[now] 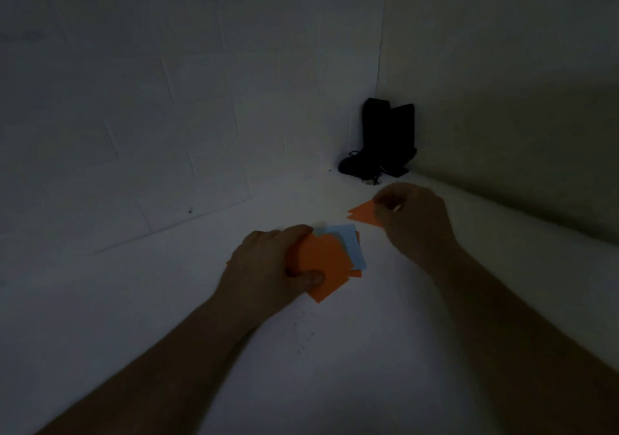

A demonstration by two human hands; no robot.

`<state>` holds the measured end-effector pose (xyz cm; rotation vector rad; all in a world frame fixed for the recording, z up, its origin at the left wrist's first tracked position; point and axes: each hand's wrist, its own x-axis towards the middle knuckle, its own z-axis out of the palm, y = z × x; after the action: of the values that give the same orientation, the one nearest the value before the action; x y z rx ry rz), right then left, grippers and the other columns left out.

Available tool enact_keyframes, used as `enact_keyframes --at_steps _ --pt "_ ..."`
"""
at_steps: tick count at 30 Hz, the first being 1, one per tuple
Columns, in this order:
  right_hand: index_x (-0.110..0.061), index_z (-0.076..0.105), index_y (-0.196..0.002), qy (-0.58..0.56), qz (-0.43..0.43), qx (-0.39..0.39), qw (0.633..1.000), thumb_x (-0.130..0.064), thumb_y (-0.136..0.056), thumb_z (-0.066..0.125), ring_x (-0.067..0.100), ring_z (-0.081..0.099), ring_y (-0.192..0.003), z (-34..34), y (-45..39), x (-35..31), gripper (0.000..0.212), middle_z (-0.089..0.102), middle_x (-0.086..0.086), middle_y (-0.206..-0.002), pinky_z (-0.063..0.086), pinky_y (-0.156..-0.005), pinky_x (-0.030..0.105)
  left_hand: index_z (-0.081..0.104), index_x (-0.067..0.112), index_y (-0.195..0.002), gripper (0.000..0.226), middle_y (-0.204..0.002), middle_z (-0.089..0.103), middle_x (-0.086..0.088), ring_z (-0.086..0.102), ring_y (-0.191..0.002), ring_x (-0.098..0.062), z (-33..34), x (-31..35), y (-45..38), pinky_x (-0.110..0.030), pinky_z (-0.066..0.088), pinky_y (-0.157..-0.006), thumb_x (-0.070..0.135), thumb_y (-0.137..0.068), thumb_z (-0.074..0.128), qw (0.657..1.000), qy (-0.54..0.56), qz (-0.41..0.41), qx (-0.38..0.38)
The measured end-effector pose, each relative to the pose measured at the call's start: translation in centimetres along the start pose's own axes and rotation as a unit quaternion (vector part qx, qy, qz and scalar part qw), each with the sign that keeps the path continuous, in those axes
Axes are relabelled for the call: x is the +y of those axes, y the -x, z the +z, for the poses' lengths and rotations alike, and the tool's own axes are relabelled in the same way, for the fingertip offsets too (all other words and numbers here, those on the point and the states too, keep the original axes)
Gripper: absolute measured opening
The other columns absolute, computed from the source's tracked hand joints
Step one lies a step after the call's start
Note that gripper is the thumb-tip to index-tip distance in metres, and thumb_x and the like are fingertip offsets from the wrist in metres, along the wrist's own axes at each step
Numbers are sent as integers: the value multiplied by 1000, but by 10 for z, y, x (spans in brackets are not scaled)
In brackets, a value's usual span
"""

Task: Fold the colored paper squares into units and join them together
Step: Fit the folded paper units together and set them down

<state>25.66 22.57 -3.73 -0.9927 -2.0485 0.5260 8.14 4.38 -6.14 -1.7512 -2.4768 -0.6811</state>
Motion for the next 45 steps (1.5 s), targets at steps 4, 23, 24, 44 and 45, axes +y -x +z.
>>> enact_keyframes --at_steps 4,23,24,44,45 --pt "-38 68 -85 -30 -51 -104 993 -22 -86 73 -9 60 -71 18 17 -17 17 66 -18 -81 40 -61 1 33 49 -152 89 -109 65 13 60 -97 -12 -8 2 6 -17 43 -80 39 -79 85 994 107 -20 -5" --pt "-16 78 -85 -411 94 -195 886 2 -96 59 19 61 -65 21 35 -40 29 72 3 -76 53 -66 34 72 1 -102 16 -79 74 -11 70 -69 -21 -48 2 14 -30 58 -65 16 -96 67 777 615 -136 -19" --pt "-18 79 -80 -441 100 -195 870 7 -95 56 20 64 -68 21 36 -40 38 73 4 -78 57 -69 34 70 2 -101 14 -73 72 -7 67 -63 -17 -49 3 14 -26 55 -61 15 -98 65 765 630 -131 -19" --pt "-36 54 -131 -378 36 -117 917 -4 -89 72 15 74 -86 9 54 -80 56 77 -5 -94 61 -74 32 64 1 -127 27 -91 75 -14 73 -77 -19 -51 21 13 -32 65 -74 7 -102 57 639 751 -167 1" --pt "-36 55 -129 -387 39 -111 915 -4 -88 72 15 74 -85 9 54 -80 54 77 -2 -94 60 -70 30 65 2 -126 27 -92 75 -13 74 -80 -19 -50 22 13 -31 64 -77 8 -100 60 636 753 -167 -5"
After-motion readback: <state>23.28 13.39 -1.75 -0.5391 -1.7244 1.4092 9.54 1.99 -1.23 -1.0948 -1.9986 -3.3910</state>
